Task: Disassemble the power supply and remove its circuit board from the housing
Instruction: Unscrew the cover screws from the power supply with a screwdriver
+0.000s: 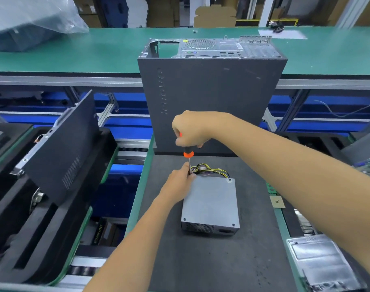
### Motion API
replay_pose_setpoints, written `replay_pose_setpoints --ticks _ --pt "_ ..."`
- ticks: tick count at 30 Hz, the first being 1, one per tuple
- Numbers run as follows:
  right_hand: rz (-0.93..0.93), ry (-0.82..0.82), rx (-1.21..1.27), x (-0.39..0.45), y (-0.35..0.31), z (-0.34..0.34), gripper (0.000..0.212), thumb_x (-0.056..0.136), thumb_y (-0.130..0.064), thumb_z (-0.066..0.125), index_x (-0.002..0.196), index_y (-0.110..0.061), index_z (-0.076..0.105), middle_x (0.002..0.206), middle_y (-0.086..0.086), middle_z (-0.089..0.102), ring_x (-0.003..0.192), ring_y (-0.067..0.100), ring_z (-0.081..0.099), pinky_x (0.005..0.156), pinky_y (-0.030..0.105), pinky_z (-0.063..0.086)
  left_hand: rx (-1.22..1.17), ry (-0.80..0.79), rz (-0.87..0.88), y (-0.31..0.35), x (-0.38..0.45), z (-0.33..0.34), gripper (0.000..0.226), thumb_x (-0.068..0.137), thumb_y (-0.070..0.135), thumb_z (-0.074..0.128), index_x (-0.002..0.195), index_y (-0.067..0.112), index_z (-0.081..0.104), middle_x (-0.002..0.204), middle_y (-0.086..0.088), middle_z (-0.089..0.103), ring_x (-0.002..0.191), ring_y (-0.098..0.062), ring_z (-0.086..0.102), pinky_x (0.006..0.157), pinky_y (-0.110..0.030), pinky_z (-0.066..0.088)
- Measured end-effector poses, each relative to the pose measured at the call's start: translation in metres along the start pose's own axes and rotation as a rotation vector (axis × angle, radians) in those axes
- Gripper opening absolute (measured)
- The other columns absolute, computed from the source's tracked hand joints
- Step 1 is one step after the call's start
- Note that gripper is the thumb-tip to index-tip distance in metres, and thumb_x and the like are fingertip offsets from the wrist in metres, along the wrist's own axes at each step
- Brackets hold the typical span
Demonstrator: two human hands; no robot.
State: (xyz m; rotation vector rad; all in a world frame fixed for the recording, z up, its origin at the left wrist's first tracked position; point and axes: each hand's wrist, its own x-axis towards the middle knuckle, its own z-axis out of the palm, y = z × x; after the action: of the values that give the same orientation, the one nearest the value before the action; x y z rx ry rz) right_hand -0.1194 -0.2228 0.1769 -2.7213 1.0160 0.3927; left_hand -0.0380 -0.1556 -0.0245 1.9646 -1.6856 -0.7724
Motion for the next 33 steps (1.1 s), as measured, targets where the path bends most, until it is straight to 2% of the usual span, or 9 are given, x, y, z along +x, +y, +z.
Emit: replay_pose_setpoints --ticks 3,9,12,16,19,23,25,30,33 --pt "0.003 -0.033 0.024 -0.007 0.009 -0.001 0.021 0.076 -0.007 0.06 0.095 -0.004 0.068 0.092 0.014 0.068 0.078 0.026 0.063 0.057 0.03 0.045 0.006 0.006 -0.005 0.012 0.008 0.008 0.016 0.098 0.029 0.043 0.089 0.018 0.037 0.072 -0.002 0.048 0.064 -0.02 0.047 0.049 -0.032 0.032" --pt "0.207 0.113 0.005 -0.028 0.055 0.008 0.036 0.095 -0.031 0.043 0.069 -0.007 0.05 0.043 0.006 0.054 0.044 0.028 0.057 0.048 0.028 0.039 0.011 0.035 -0.006 0.04 0.017 0.031 0.017 0.099 0.025 0.041 0.087 0.017 0.032 0.071 -0.001 0.043 0.067 -0.024 0.042 0.048 -0.032 0.028" --pt "0.116 0.092 0.093 -0.036 0.074 0.007 0.008 0.085 -0.018 0.056 0.087 -0.01 0.057 0.072 -0.001 0.062 0.068 0.022 0.058 0.058 0.032 0.045 -0.041 0.038 -0.01 0.052 0.016 0.042 0.018 0.098 0.027 0.042 0.086 0.018 0.033 0.072 -0.002 0.046 0.066 -0.024 0.041 0.051 -0.033 0.031" --pt "0.086 0.061 0.251 -0.046 0.084 0.012 0.017 0.077 -0.018 0.066 0.089 -0.019 0.055 0.086 -0.001 0.062 0.066 0.016 0.063 0.057 0.027 0.043 -0.034 0.009 -0.021 0.05 0.015 0.036 0.015 0.095 0.028 0.049 0.088 0.015 0.045 0.078 -0.007 0.057 0.068 -0.028 0.055 0.056 -0.039 0.048" --pt "0.183 0.118 0.178 -0.046 0.083 0.019 0.032 0.092 -0.045 0.047 0.086 -0.013 0.05 0.083 0.008 0.063 0.043 0.019 0.065 0.052 0.028 0.041 0.037 0.009 0.01 0.052 0.017 0.031 0.008 0.092 0.017 0.051 0.086 0.012 0.053 0.08 -0.008 0.059 0.076 -0.031 0.057 0.064 -0.04 0.051" --pt "0.078 0.092 0.203 -0.045 0.08 0.014 0.008 0.087 -0.017 0.056 0.094 -0.014 0.054 0.087 0.001 0.06 0.069 0.02 0.065 0.054 0.029 0.04 0.098 0.036 0.025 0.054 0.016 0.035 0.011 0.094 0.016 0.05 0.084 0.01 0.05 0.081 -0.005 0.055 0.077 -0.029 0.052 0.066 -0.039 0.046" --pt "0.046 0.074 0.257 -0.049 0.078 0.012 0.022 0.077 -0.008 0.062 0.094 -0.019 0.055 0.094 0.0 0.06 0.081 0.02 0.061 0.061 0.031 0.048 0.127 0.059 0.033 0.053 0.015 0.036 0.015 0.094 0.019 0.047 0.083 0.009 0.049 0.081 -0.004 0.054 0.078 -0.028 0.051 0.066 -0.04 0.047" --pt "0.173 0.16 0.103 -0.048 0.079 0.018 0.026 0.093 -0.032 0.048 0.089 -0.008 0.054 0.081 0.011 0.064 0.049 0.021 0.067 0.048 0.025 0.037 0.304 0.067 0.102 0.057 0.015 0.038 0.017 0.099 0.025 0.043 0.094 0.009 0.048 0.098 -0.01 0.054 0.083 -0.032 0.055 0.069 -0.04 0.044" --pt "0.106 0.138 0.203 -0.047 0.082 0.018 0.014 0.086 -0.017 0.059 0.097 -0.008 0.058 0.086 0.011 0.066 0.063 0.02 0.066 0.05 0.025 0.038 0.434 0.08 0.133 0.058 0.016 0.037 0.023 0.1 0.029 0.04 0.102 0.008 0.049 0.103 -0.009 0.053 0.085 -0.032 0.058 0.066 -0.037 0.04"
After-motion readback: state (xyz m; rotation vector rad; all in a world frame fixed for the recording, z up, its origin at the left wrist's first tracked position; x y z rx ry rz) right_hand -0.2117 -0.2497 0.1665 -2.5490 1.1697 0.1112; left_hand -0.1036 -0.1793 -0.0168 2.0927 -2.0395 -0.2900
